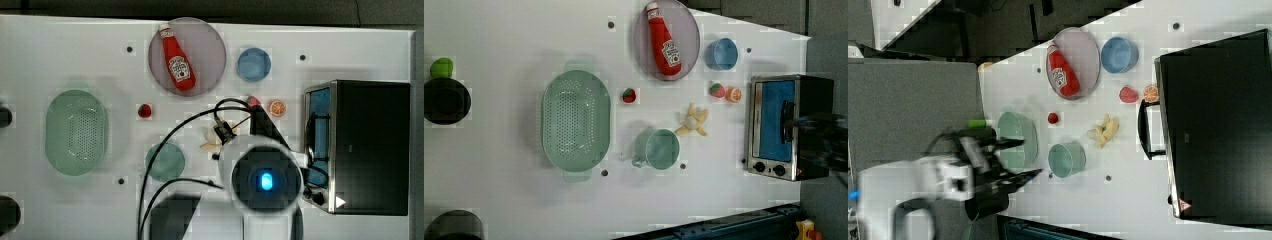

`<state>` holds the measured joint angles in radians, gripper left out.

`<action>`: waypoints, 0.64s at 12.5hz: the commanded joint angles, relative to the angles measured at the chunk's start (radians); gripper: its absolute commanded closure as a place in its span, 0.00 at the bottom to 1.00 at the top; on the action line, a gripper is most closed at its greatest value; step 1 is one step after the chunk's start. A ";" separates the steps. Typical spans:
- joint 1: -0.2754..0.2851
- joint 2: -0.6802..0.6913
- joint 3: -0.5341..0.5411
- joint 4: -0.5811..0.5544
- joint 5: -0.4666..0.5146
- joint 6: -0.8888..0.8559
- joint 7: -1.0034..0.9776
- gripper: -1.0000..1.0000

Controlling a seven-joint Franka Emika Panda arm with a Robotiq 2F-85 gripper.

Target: Pick banana from table and place on oven.

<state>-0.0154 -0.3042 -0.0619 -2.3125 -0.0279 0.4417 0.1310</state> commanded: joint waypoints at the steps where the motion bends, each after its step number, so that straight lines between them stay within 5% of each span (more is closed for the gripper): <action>1: 0.002 0.100 0.013 -0.048 -0.002 0.125 0.027 0.00; 8: 0.001 0.401 -0.013 -0.127 -0.002 0.490 0.025 0.00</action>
<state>-0.0167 0.0649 -0.0648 -2.4473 -0.0323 0.9170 0.1306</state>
